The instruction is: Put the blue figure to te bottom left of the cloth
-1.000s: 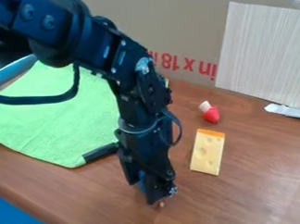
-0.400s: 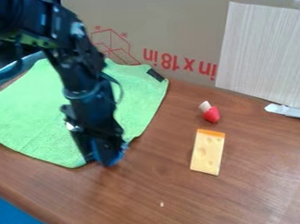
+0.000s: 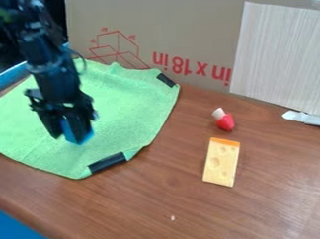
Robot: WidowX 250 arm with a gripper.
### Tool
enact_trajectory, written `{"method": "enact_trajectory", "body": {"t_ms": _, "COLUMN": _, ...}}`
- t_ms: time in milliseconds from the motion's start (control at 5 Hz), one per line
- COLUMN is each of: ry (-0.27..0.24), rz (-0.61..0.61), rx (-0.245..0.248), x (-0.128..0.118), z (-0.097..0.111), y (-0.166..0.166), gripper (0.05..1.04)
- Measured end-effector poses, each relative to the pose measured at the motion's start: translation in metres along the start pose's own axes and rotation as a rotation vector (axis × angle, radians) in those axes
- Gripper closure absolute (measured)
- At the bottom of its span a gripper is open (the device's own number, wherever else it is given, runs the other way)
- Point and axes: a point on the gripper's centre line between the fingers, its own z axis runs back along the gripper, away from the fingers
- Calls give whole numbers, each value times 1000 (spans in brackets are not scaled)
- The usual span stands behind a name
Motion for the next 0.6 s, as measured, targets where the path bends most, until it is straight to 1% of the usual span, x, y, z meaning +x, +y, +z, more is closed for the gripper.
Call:
{"method": "enact_trajectory", "body": {"t_ms": 200, "ry": -8, "rz": 130, "rx": 23, "x": 16, "z": 0, "y": 45, "gripper": 492}}
{"method": "enact_trajectory", "body": {"t_ms": 400, "ry": -3, "rz": 231, "rx": 78, "x": 28, "z": -8, "y": 81, "gripper": 492}}
{"method": "enact_trajectory", "body": {"t_ms": 600, "ry": -13, "rz": 282, "rx": 131, "x": 32, "z": -12, "y": 101, "gripper": 492}}
